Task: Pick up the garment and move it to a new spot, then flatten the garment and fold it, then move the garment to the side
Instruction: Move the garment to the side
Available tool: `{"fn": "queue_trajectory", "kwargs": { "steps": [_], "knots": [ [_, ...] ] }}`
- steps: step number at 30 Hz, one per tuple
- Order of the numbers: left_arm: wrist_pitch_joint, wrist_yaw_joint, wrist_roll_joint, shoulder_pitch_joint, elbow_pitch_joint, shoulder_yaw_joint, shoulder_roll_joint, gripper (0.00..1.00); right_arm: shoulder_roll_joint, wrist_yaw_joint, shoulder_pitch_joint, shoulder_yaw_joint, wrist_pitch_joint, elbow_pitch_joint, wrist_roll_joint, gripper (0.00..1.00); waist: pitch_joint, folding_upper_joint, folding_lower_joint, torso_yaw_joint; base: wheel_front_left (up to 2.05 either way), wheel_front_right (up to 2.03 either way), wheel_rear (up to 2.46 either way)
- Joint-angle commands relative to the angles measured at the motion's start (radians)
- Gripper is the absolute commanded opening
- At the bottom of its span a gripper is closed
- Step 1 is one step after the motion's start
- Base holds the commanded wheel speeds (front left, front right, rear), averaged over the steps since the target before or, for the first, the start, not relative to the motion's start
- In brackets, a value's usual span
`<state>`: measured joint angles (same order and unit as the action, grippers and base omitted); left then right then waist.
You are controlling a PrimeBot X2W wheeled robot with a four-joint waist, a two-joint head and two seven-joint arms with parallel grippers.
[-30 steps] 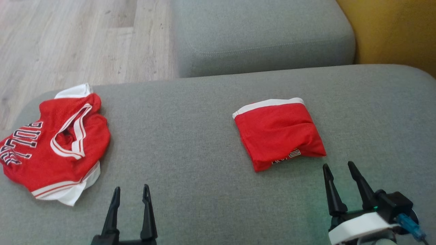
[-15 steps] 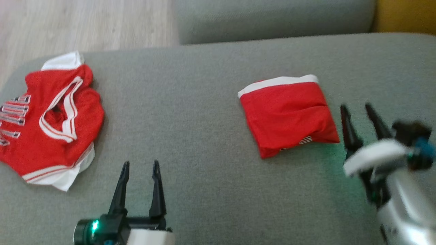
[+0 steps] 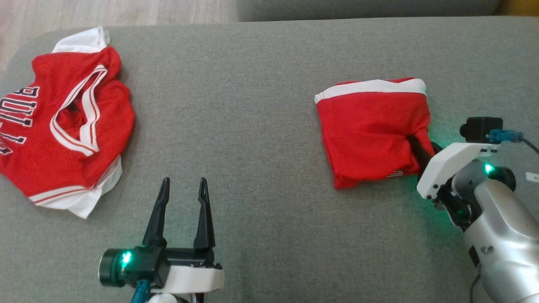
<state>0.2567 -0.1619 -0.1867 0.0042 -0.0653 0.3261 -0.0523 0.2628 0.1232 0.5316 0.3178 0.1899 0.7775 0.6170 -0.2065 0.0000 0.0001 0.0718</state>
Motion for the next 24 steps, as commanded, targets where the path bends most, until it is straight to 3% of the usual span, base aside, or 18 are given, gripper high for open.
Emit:
{"fn": "queue_trajectory", "kwargs": {
  "steps": [1,8,15,24],
  "knots": [
    [0.005,-0.008,-0.007,-0.032,0.027,-0.025,0.002,1.00,0.012,0.008,0.020,0.021,-0.010,-0.024,0.008,0.00,-0.003,0.0000,-0.0001,-0.005,0.00,0.00,0.00],
    [0.005,-0.011,-0.012,-0.053,0.046,-0.029,0.002,1.00,0.098,0.008,0.051,0.041,-0.048,-0.031,0.030,0.00,-0.057,0.0000,-0.0001,-0.068,0.00,0.00,0.00],
    [0.005,0.006,-0.009,-0.132,0.048,-0.036,0.002,1.00,0.292,0.008,0.095,-0.012,-0.043,-0.028,-0.003,0.00,-0.181,0.0000,-0.0001,-0.136,0.00,0.00,0.00],
    [0.005,0.038,-0.009,-0.262,0.029,-0.008,0.002,1.00,0.494,0.008,0.163,-0.149,-0.046,0.017,-0.086,0.00,-0.313,0.0000,-0.0001,-0.152,0.00,0.00,0.00]
  ]
}}
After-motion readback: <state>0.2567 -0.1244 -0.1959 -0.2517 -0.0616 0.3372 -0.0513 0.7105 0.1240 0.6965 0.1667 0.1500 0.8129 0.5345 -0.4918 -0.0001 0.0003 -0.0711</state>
